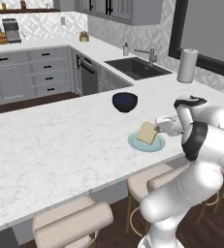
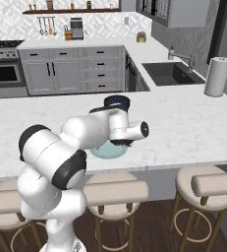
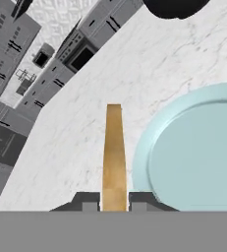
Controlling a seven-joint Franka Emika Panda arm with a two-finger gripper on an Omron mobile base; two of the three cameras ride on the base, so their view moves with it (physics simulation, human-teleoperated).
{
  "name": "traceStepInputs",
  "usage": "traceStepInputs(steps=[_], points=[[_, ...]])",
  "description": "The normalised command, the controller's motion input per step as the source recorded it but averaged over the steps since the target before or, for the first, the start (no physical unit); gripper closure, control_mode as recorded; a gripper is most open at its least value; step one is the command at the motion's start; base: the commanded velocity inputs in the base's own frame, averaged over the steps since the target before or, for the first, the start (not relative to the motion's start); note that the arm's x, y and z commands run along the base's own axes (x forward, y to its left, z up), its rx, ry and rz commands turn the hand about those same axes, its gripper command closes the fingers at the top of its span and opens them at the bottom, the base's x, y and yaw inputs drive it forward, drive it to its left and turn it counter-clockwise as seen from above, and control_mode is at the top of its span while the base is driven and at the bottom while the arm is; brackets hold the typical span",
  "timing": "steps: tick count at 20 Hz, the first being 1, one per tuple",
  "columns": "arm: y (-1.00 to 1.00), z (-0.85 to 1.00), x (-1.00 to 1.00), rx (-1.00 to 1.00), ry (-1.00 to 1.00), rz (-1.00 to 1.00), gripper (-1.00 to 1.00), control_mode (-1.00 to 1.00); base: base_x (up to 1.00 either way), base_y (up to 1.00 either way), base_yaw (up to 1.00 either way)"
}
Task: Start the toaster. Once the lever pops up, take the bread to the plate on the dining counter.
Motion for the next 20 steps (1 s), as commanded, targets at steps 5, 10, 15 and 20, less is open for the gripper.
traceStepInputs(steps=[5,10,15,20], points=[[0.14,-0.56,0.25,0.0,0.01,0.05,1.0,-1.0,0.0,0.0,0.0],[0.0,-0.26,0.12,0.0,0.0,0.01,1.0,-1.0,0.0,0.0,0.0],[0.0,-0.09,0.2,0.0,0.0,0.0,-1.0,-1.0,0.0,0.0,0.0],[-0.18,0.0,0.06,0.0,0.0,0.0,-1.0,-1.0,0.0,0.0,0.0]])
